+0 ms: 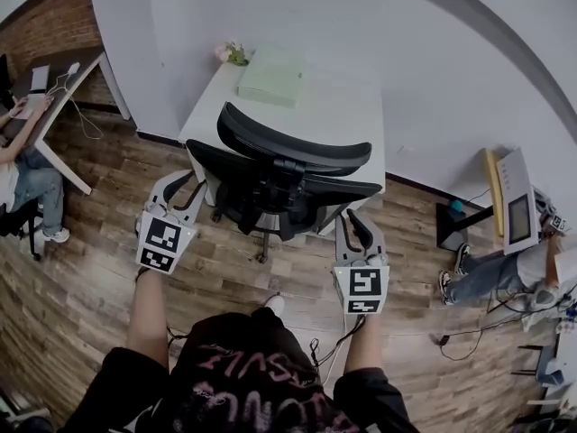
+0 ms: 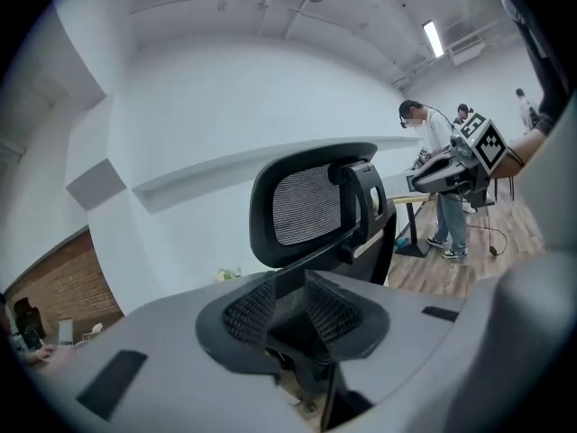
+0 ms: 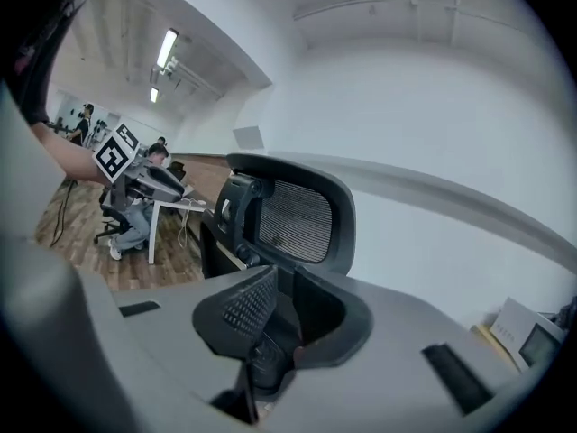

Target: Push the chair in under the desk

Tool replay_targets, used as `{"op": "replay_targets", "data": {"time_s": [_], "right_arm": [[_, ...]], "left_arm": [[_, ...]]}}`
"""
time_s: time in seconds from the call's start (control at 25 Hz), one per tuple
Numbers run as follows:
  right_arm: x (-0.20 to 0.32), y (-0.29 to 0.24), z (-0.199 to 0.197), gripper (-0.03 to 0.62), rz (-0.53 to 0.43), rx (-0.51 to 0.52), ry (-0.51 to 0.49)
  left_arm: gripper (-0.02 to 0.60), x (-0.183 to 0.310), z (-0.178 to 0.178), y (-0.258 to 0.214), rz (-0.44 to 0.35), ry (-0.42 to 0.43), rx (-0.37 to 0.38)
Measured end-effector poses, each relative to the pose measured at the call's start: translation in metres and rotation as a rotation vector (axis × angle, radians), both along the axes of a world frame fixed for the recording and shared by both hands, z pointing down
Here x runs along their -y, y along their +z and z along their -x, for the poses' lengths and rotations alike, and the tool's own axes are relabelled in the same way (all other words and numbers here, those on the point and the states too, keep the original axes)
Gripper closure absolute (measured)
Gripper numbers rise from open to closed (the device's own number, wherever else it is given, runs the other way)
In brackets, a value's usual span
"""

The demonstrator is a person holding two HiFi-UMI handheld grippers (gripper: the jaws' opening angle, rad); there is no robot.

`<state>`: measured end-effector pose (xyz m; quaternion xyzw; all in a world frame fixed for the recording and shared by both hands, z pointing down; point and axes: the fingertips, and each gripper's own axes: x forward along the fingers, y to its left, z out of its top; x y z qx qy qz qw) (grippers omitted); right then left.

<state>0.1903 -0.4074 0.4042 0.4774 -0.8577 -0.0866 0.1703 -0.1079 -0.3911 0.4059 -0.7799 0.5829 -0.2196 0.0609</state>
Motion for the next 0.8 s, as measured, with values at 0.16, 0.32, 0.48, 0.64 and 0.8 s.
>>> {"op": "replay_targets", "data": {"time_s": [0.16, 0.32, 0.48, 0.64, 0.8], "right_arm": [[-0.012, -0.011, 0.007, 0.546, -0.016, 0.047, 0.045], [-0.022, -0.016, 0.007, 0.557, -0.015, 0.120, 0.094], [-0.028, -0.014, 0.003, 0.563, -0.002, 0.149, 0.144], [-0.036, -0.022, 0.000, 0.565, -0.003, 0.211, 0.165], [-0.041, -0.029, 0.001, 0.565, -0.016, 0.238, 0.169]], "left_arm": [[0.512, -0.013, 0.011, -0.010, -0.027, -0.018, -0.054], [0.544, -0.025, 0.016, -0.017, -0.045, -0.023, -0.098], [0.558, -0.034, 0.012, -0.027, -0.069, -0.008, -0.114], [0.565, -0.037, 0.004, -0.032, -0.084, 0.016, -0.127], [0.566, -0.038, -0.004, -0.036, -0.096, 0.032, -0.137]]}}
